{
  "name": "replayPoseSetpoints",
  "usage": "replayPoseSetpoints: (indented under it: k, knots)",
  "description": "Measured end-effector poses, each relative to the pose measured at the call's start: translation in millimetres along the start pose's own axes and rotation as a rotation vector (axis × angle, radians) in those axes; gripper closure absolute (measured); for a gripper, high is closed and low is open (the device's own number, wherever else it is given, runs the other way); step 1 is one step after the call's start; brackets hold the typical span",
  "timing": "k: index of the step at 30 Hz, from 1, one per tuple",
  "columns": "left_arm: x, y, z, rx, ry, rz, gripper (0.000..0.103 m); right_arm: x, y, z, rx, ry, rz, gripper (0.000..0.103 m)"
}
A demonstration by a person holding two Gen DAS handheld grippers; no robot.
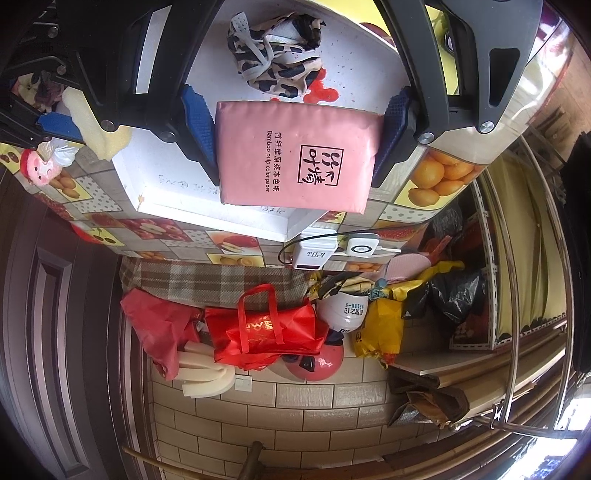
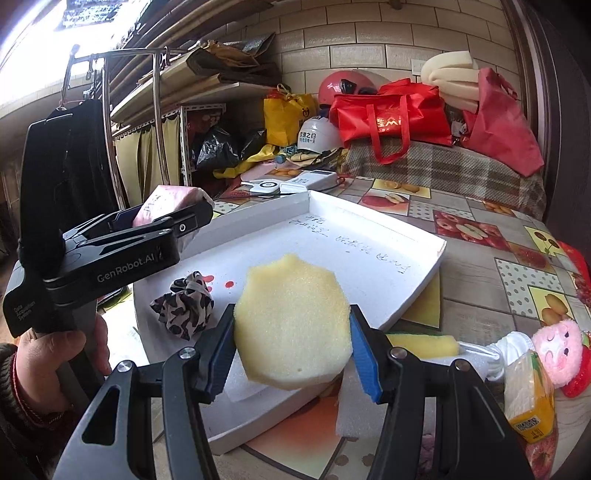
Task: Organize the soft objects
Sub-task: 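Carry the pink pack and yellow sponge over the white box with both tools, then release the sponge into the box with the right tool while the left tool releases the pack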
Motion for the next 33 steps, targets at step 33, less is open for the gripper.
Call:
replayPoseSetpoints:
  k: [33]
  knots:
    - [-3.3,-9.3,1.6,-0.037,0.067,-0.012,0.025,-14.6,-39.2,-28.5,0.053,0.016,0.059,0.013]
Point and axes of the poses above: each gripper's, at about its wrist camera, not at the fingertips, and y roughly against the way its jaws point, x to its right, z to its underside, the point moved 2 cm from there along -y, roughly the way its jaws point, and after that the axes turned 8 degrees about -y, right-handed, at the moved point
